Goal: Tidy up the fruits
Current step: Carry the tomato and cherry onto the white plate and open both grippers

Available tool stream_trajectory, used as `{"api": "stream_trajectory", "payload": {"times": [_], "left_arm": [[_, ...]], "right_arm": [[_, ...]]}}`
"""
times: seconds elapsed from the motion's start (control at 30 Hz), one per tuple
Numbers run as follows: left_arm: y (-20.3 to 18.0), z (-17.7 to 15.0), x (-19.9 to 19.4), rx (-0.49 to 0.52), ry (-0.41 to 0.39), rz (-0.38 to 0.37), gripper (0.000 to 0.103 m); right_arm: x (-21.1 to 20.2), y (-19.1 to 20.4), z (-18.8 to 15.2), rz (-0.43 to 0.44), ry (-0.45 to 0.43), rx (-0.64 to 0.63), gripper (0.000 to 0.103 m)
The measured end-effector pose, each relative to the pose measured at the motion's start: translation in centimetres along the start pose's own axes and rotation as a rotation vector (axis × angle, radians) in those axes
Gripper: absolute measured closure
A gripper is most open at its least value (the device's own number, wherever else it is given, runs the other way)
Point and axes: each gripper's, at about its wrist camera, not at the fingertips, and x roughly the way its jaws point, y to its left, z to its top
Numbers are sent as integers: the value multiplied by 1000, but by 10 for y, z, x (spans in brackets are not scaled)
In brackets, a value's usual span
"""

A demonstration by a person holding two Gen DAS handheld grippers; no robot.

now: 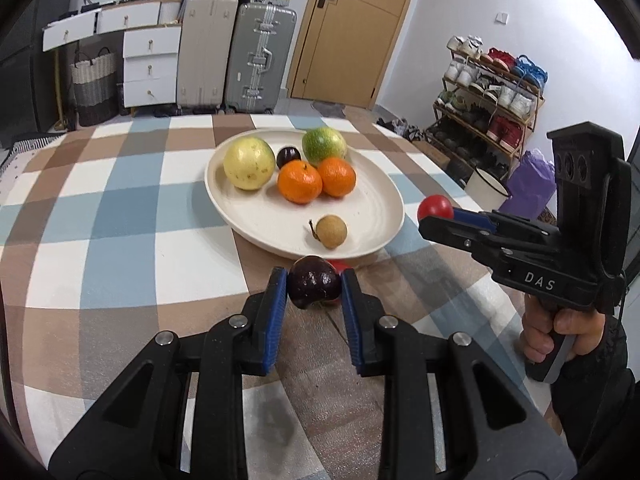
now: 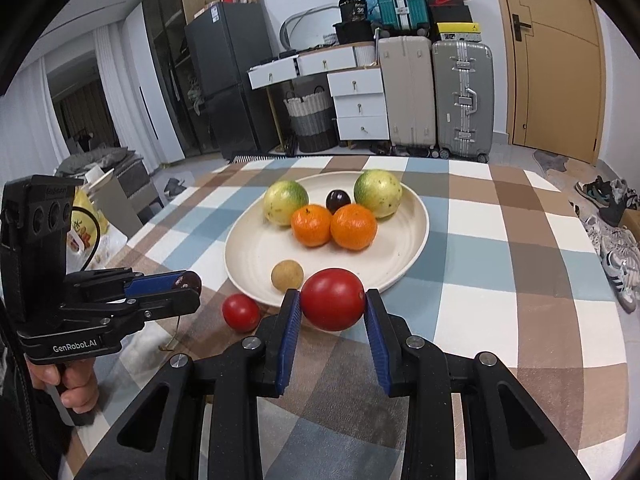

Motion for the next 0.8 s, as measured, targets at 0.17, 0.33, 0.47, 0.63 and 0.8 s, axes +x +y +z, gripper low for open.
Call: {"api": "stream_trajectory", "payload": {"times": [0.17,0.33,0.47,0.63,0.8], "left_arm": [[1,3,-8,-11,-44,33,79],[-2,7,-11,-15,-80,73,79],[-5,10,-11,-15,-91,76,79],[-10,14,-10,0,-99,87,79],[-11,20,-4,3,-100,93,79]], "right_arm": [[-4,-4,2,-8,-23,22,70],[-2,-6,3,-13,-28,37,70],[1,-7,3,-8,-25,49,70],[2,-9,4,-4,-29,68,70],[8,-10,11,-9,-36,82,70]]}}
